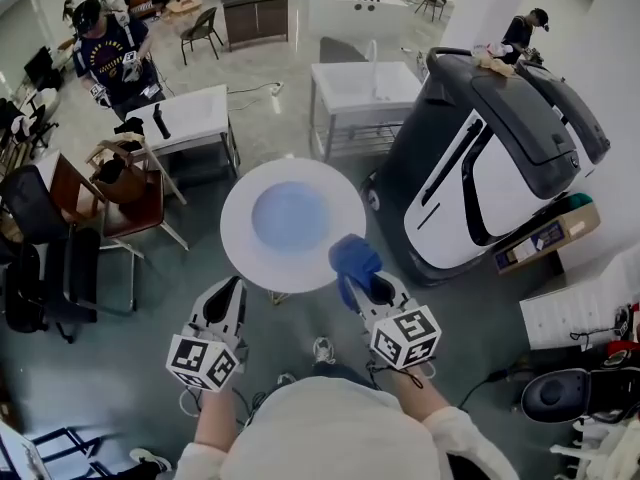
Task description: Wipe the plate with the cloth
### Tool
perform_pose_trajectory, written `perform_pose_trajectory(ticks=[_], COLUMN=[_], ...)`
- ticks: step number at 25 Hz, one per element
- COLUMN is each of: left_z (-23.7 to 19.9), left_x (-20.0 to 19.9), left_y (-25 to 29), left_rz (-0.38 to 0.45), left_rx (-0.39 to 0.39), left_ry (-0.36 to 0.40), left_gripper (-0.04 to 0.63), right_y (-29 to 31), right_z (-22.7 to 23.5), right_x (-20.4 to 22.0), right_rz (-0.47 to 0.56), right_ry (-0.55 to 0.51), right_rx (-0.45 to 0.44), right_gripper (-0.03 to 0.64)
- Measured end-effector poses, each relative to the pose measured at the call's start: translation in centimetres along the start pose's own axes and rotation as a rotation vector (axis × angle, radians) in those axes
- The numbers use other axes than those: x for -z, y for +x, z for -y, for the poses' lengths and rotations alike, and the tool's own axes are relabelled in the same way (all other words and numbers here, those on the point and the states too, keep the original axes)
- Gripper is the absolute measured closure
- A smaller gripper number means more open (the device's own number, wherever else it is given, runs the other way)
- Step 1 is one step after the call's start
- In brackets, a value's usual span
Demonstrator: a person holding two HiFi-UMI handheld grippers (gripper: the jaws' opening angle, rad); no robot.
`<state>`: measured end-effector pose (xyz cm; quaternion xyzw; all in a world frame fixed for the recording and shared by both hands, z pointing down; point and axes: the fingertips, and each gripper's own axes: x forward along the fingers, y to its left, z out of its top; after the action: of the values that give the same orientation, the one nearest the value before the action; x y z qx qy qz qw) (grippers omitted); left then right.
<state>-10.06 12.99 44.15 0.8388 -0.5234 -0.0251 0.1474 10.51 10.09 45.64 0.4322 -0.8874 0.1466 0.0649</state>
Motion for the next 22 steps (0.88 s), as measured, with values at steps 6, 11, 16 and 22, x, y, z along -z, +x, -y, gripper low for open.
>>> perform_pose_trajectory(ticks=[6, 11, 16, 22], left_z=[-0.2, -1.5, -4.2, -8.4], left_x=[0.0, 0.6, 0.2, -1.6], left_y=[4.1, 6.3, 7.8, 10.2], left_rz=[-0.002, -0.024, -0.033, -0.046], left_rx=[-0.034, -0.057, -0.055, 0.002], left_ry=[-0.004, -0.020, -0.034, -0.034], left_gripper=[0.561, 0.561, 0.561, 0.561], right_y=[3.1, 6.2, 9.6, 13.4], right_z=[3.3, 4.9, 4.8, 4.4], right_x=[-0.5, -0.5, -1.0, -2.8], right_rz=[-0.027, -0.050, -0.062, -0.040], right_ry=[-0.003, 0.007, 0.013, 0.022], right_rx=[-0.058, -0.082, -0.088, -0.035], right_gripper=[0.526, 0.526, 0.526, 0.526])
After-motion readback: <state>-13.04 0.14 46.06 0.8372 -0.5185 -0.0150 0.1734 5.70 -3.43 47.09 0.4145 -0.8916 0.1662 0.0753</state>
